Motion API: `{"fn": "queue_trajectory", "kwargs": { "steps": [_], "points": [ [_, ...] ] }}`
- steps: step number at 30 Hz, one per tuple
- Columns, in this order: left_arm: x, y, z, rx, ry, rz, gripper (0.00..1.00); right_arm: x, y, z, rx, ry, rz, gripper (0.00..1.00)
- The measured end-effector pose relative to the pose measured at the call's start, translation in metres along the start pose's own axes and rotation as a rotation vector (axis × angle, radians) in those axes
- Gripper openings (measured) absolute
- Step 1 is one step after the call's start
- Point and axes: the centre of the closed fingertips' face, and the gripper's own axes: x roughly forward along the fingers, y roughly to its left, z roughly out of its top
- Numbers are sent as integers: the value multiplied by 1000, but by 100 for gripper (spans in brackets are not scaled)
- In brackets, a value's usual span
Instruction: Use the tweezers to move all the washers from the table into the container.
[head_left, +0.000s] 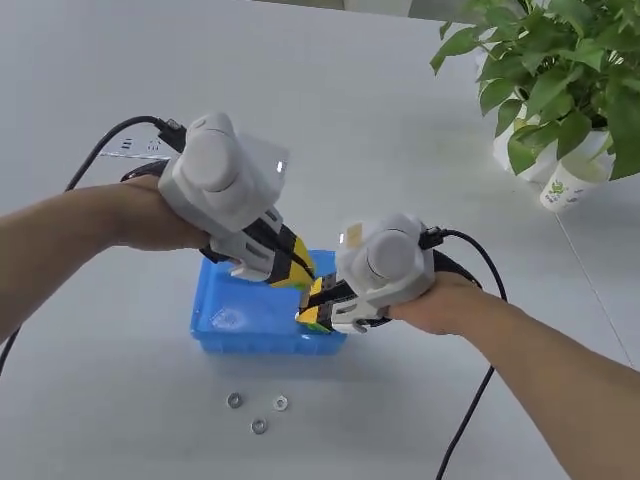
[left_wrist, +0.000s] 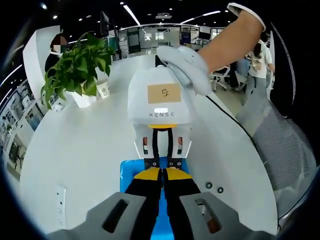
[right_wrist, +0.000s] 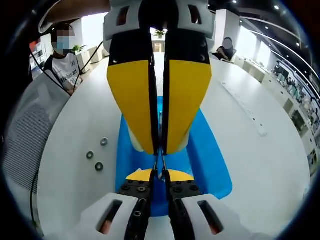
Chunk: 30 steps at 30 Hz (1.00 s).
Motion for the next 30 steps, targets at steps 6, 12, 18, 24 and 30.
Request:
{"fn": "queue_trajectory", "kwargs": {
  "steps": [6, 12, 18, 24, 30],
  "points": [
    [-1, 0, -1, 2, 2, -2, 5, 0, 0, 0, -2, 0, 2, 12],
    [-2, -1, 0, 2, 3, -5, 5, -2, 1, 0, -10, 4, 1, 12],
    [-4, -2, 4, 0, 0, 0, 5, -6, 0, 3, -18, 2, -5, 11],
    [-11, -2, 10, -9, -11, 9, 5, -13, 0, 9, -30, -3, -15, 11],
    [-20, -4, 18, -1, -12, 21, 5, -20, 2, 19, -43, -10, -26, 11]
  ]
}}
